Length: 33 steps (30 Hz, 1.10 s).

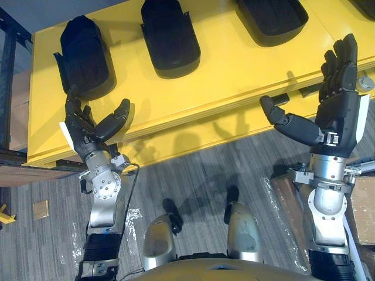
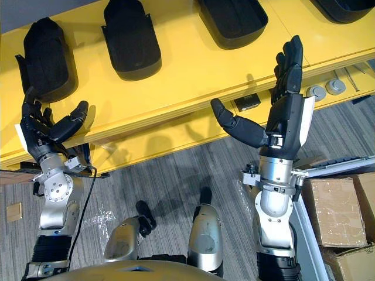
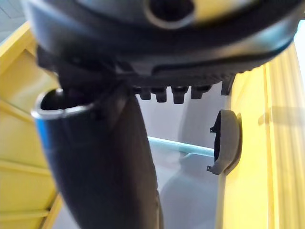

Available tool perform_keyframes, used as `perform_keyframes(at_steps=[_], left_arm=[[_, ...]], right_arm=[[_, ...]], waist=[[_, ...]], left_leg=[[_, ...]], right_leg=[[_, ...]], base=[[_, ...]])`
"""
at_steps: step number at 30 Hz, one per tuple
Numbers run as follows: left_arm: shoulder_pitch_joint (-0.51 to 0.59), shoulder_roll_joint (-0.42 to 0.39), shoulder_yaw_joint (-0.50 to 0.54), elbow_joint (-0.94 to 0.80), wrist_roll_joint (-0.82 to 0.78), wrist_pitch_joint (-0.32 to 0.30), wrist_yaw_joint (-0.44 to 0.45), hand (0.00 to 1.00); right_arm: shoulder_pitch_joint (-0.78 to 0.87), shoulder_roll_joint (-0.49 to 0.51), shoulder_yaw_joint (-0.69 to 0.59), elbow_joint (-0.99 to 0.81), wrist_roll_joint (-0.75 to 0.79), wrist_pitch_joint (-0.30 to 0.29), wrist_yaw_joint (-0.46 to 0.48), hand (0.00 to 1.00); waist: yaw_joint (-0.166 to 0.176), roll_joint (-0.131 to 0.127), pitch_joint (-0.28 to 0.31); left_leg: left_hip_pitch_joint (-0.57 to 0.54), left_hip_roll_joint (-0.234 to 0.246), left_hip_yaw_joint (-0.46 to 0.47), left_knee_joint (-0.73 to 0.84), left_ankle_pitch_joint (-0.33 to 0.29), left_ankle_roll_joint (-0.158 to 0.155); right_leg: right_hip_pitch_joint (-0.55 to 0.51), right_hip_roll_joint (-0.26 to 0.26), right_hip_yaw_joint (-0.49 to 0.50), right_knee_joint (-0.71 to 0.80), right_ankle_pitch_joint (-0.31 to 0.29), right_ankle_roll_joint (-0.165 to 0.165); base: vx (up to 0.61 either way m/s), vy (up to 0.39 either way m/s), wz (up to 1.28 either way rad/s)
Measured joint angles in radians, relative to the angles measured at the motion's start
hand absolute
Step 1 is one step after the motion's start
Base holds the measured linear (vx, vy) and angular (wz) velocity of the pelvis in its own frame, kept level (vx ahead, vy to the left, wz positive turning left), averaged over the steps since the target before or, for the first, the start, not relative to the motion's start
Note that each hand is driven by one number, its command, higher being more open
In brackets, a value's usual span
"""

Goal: Walk over and take three plastic housings, then place them on the shelf

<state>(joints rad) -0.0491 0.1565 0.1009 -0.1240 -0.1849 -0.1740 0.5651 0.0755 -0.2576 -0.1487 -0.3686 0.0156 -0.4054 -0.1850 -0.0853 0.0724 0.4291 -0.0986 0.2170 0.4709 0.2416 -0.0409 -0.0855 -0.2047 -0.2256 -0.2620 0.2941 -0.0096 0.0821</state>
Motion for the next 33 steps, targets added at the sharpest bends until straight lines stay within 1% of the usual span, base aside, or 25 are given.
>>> perform_keyframes(at_steps=[6,9,13,15,16,18,19,20,22,25,27,29,33], left_arm=[[0.013,0.000,0.024,0.000,0.000,0.001,0.009,1.00],[0.041,0.000,0.046,0.000,-0.002,0.001,0.006,1.00],[0.146,-0.016,0.048,-0.051,-0.009,0.001,-0.032,1.00],[0.195,-0.048,0.046,-0.108,-0.010,0.001,-0.074,1.00],[0.230,-0.065,0.032,-0.150,-0.016,-0.002,-0.107,1.00],[0.273,-0.082,-0.010,-0.205,-0.054,-0.017,-0.184,1.00],[0.280,-0.084,-0.026,-0.215,-0.053,-0.020,-0.208,1.00],[0.289,-0.084,-0.056,-0.232,-0.054,-0.020,-0.253,1.00],[0.289,-0.084,-0.087,-0.242,-0.082,-0.021,-0.324,1.00],[0.289,-0.083,-0.098,-0.241,-0.101,-0.019,-0.374,1.00],[0.289,-0.083,-0.098,-0.238,-0.136,-0.017,-0.385,1.00],[0.288,-0.081,-0.098,-0.230,-0.223,-0.015,-0.395,1.00],[0.269,-0.079,-0.100,-0.169,-0.286,-0.003,-0.395,1.00]], right_arm=[[0.018,0.000,0.000,0.000,-0.001,0.000,0.002,1.00],[0.035,0.024,0.001,0.000,-0.001,0.001,0.003,1.00],[0.082,0.072,0.004,0.000,0.000,0.002,0.006,1.00],[0.093,0.086,0.007,0.000,0.000,0.002,0.007,1.00],[0.103,0.096,0.017,0.000,0.001,0.002,0.007,1.00],[0.110,0.112,0.043,0.000,0.001,0.007,0.003,1.00],[0.110,0.114,0.049,0.000,0.000,0.008,0.001,1.00],[0.110,0.114,0.065,0.000,-0.001,0.008,-0.001,1.00],[0.105,0.114,0.093,0.000,-0.002,0.016,-0.002,1.00],[0.106,0.114,0.105,0.006,-0.002,0.031,-0.014,1.00],[0.108,0.114,0.101,0.009,-0.001,0.042,-0.026,1.00],[0.111,0.114,0.097,0.028,-0.001,0.054,-0.034,1.00],[0.141,0.114,0.096,0.046,0.001,0.071,-0.033,1.00]], waist=[[0.000,0.000,-0.001],[0.001,-0.004,-0.005],[0.004,-0.011,-0.074],[0.006,-0.013,-0.095],[0.010,-0.013,-0.123],[0.015,-0.008,-0.156],[0.017,-0.007,-0.163],[0.026,-0.002,-0.179],[0.031,0.003,-0.194],[0.028,0.002,-0.211],[0.026,0.004,-0.219],[0.025,0.003,-0.232],[0.020,0.000,-0.257]], left_leg=[[0.012,0.000,0.000,-0.003,0.000,0.000],[0.039,-0.002,0.003,-0.018,0.002,-0.003],[0.067,-0.014,0.005,-0.075,0.020,-0.008],[0.091,-0.019,0.004,-0.096,0.027,-0.008],[0.098,-0.023,0.004,-0.111,0.031,-0.008],[0.117,-0.030,0.000,-0.135,0.037,-0.008],[0.125,-0.033,-0.001,-0.143,0.040,-0.008],[0.133,-0.035,-0.001,-0.150,0.040,-0.008],[0.148,-0.036,-0.001,-0.158,0.041,-0.008],[0.160,-0.035,0.002,-0.164,0.041,-0.009],[0.168,-0.036,0.008,-0.175,0.043,-0.011],[0.188,-0.036,0.030,-0.195,0.048,-0.015],[0.196,-0.035,0.050,-0.214,0.054,-0.020]], right_leg=[[0.012,0.001,-0.001,-0.001,0.000,0.000],[0.034,0.003,-0.001,-0.007,-0.003,0.002],[0.056,0.008,-0.009,-0.041,0.001,0.008],[0.086,0.010,-0.016,-0.063,0.004,0.012],[0.094,0.010,-0.022,-0.077,0.006,0.015],[0.125,0.011,-0.035,-0.104,0.010,0.021],[0.133,0.011,-0.036,-0.110,0.012,0.023],[0.147,0.012,-0.039,-0.125,0.015,0.028],[0.175,0.016,-0.047,-0.150,0.022,0.032],[0.194,0.023,-0.049,-0.179,0.036,0.031],[0.201,0.026,-0.047,-0.192,0.044,0.032],[0.215,0.037,-0.033,-0.228,0.063,0.030],[0.225,0.049,-0.023,-0.276,0.089,0.028]], base=[[0.00,0.000,0.00],[0.00,0.000,0.00],[0.04,-0.003,0.02],[0.08,0.006,0.06],[0.06,0.010,0.09],[0.06,0.012,0.13],[0.05,0.022,0.10],[0.03,0.023,0.05],[0.02,0.021,0.07],[0.01,0.005,-0.01],[0.00,0.008,-0.11],[0.00,0.012,-0.22],[0.00,-0.009,-0.15]])
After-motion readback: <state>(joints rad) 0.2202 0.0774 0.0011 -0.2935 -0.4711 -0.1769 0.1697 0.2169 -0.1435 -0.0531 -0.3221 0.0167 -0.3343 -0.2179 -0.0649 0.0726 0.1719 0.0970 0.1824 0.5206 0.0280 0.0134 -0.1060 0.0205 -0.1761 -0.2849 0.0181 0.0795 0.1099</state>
